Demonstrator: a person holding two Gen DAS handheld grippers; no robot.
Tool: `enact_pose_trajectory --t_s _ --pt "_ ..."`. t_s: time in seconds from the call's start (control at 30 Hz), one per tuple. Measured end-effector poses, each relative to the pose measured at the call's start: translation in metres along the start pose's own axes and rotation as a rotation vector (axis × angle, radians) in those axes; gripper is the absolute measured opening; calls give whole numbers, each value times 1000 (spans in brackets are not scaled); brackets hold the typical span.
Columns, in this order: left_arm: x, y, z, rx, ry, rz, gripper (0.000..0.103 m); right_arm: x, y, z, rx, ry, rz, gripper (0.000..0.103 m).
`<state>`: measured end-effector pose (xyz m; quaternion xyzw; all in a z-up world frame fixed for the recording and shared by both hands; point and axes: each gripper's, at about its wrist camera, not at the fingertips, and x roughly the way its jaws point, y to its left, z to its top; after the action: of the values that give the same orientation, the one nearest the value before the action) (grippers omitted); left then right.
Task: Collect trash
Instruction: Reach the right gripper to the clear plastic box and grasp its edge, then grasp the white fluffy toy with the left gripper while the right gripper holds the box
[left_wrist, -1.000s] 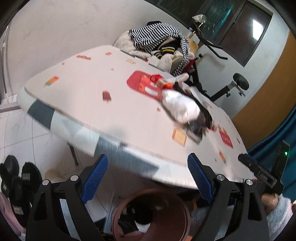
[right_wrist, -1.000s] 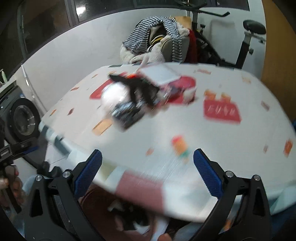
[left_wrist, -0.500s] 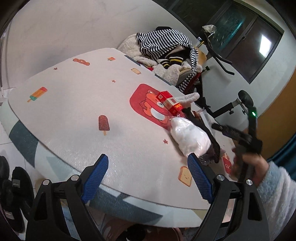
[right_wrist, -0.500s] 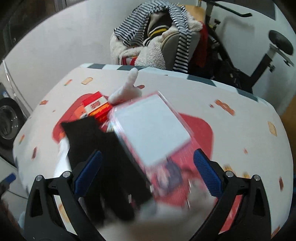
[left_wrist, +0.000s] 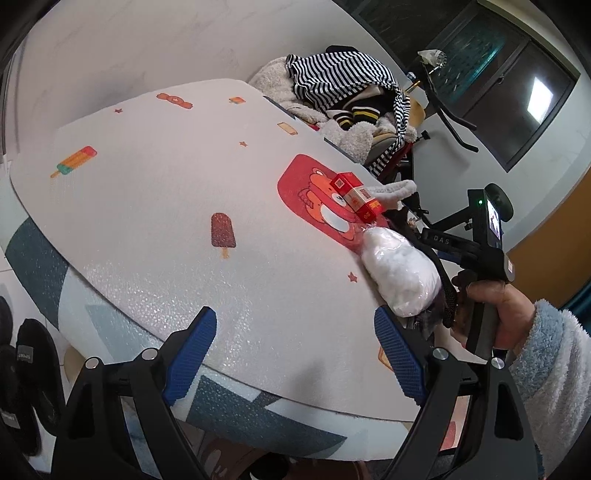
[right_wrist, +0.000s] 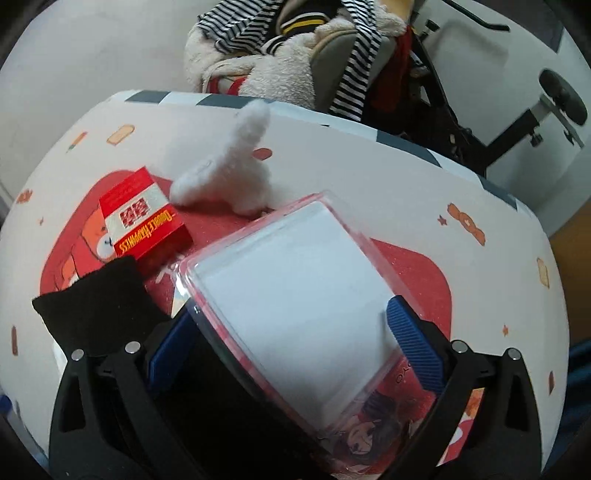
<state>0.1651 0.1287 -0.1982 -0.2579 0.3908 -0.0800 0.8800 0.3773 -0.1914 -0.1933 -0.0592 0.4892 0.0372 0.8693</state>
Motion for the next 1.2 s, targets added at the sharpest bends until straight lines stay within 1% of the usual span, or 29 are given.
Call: enact_pose_trajectory --t_s 0.03,0.1,0.13,0.2,0.23,0.3,0.4,0.53,0.67,0.73,0.77,0.83,0.97,1.0,1.07,1.1,1.2 --pt "-1 -1 0 5 -1 -2 85 -3 -1 0 -4 -5 4 84" --pt "-4 -5 -1 19 -3 -4 83 -15 -4 0 -14 -28 23 62" --pt "-4 -6 -1 23 -3 -4 81 -22 -7 1 -15 -41 30 56" --pt "-6 -9 0 30 -2 -7 79 -44 -18 3 -1 -86 58 40" --pt "-7 -11 0 34 -3 -11 77 -51 -23 4 7 -97 68 37" --pt "-9 -17 1 46 -3 -20 75 -73 -42 3 38 -133 95 26" --pt "-12 -24 1 55 -3 -36 73 -102 -70 -3 81 -176 135 22" --pt "-12 -34 1 59 6 -56 68 -131 -101 -21 141 -220 179 22" --pt "-5 -48 7 93 20 -50 64 -153 -130 -44 203 -261 207 22" --pt "3 -61 18 118 30 -53 61 -159 -140 -53 221 -275 195 22" --pt "7 -69 24 137 33 -56 57 -160 -145 -57 233 -278 199 22" --pt "19 -91 39 191 39 -62 52 -160 -152 -63 248 -283 214 22" --pt "61 -154 78 350 55 -75 52 -161 -167 -77 261 -311 232 22" --pt "80 -172 89 397 63 -47 51 -161 -169 -80 267 -315 236 22" --pt "110 -195 103 461 77 -1 50 -160 -178 -87 293 -323 249 22" --pt "135 -208 113 487 95 26 50 -159 -183 -91 314 -324 255 21" --pt "181 -228 129 508 109 79 50 -154 -193 -97 363 -330 261 21"
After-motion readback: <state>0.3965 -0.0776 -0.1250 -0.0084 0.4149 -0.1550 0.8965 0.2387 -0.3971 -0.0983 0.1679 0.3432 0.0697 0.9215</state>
